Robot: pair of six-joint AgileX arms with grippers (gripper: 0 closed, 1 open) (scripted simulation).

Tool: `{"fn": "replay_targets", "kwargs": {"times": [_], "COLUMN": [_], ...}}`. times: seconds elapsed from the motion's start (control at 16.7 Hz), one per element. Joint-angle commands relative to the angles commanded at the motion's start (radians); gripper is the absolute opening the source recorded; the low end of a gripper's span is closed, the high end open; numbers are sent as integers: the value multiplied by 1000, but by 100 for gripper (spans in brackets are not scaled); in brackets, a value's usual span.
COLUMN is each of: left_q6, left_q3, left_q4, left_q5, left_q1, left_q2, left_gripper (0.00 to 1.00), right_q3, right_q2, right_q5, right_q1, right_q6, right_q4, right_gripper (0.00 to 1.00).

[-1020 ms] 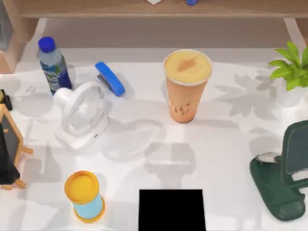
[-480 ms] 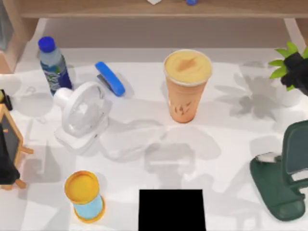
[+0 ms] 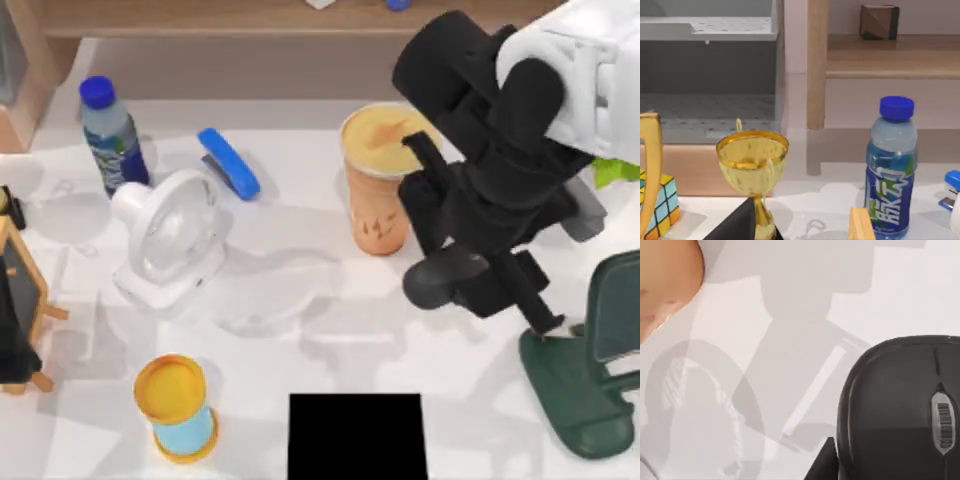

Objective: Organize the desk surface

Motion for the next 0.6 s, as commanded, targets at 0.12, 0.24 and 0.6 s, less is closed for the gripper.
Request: {"fn": "replay_targets", "kwargs": {"times": [0.12,0.24,0.6], "left_q6": [0,0,0], "left_q3": [0,0,0], "left_q4": [0,0,0], "left_q5": [0,0,0], "left_q1": [0,0,0], "left_q2": [0,0,0], "left_gripper": [100,100,100], "right_q3": [-29,-59,-129], "right_q2": [37,72,163], "right_q5": [-8,-13,-11], "right_q1": [93,175,317], "right_q6": [-222,-408,-716], "right_q4": [33,67,142], "right_gripper": [0,0,0]}}
